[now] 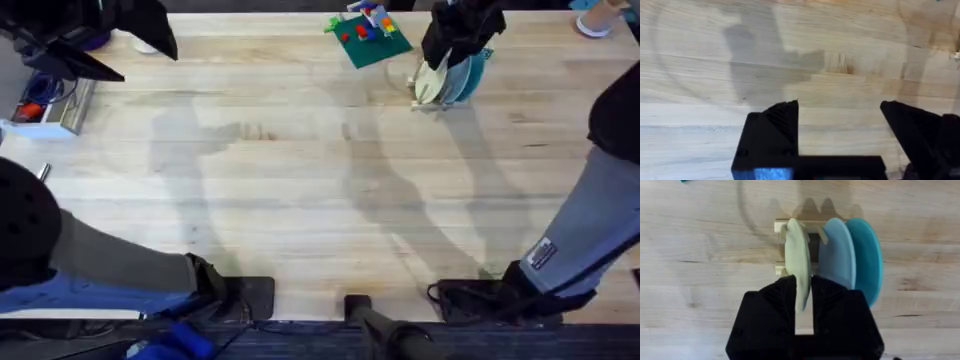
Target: Pick up the plates from the table one by one and place each into a slot on the dish rack.
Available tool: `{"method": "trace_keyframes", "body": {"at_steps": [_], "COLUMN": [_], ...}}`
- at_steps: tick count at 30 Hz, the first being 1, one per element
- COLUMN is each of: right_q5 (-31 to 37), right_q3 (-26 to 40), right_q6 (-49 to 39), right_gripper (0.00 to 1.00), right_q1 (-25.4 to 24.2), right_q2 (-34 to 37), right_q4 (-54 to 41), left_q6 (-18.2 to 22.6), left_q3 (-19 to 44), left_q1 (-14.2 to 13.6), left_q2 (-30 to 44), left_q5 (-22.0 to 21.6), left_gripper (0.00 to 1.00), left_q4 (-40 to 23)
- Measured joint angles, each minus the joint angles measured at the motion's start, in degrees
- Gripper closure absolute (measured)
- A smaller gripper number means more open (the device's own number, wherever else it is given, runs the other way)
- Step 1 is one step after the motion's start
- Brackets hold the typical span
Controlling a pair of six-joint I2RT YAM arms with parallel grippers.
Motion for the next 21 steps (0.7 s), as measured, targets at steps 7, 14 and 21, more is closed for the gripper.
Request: {"method": "trace_keyframes", "body": {"at_steps": [7,14,21], "right_q5": [0.00,-0.04,-0.06], "right_q3": [0.00,0.00,0.54], "right_q6": [0.00,0.26,0.43], "right_gripper": [0.805,0.814,0.721], "right_q1": [0.00,0.00,-0.07], "right_q2": [0.02,-0.05,-4.93], "right_q4": [0.00,0.00,-0.04], "left_q6": [0.00,0.00,0.00], "left_q3": [0.00,0.00,0.00], "left_q1": [0.00,0.00,0.00], "left_q2": [0.00,0.00,0.00], "left_q5": [0.00,0.00,0.00], "left_gripper": [0.006,0.006,0.006], "left_q4": [0.00,0.01,0.01]}}
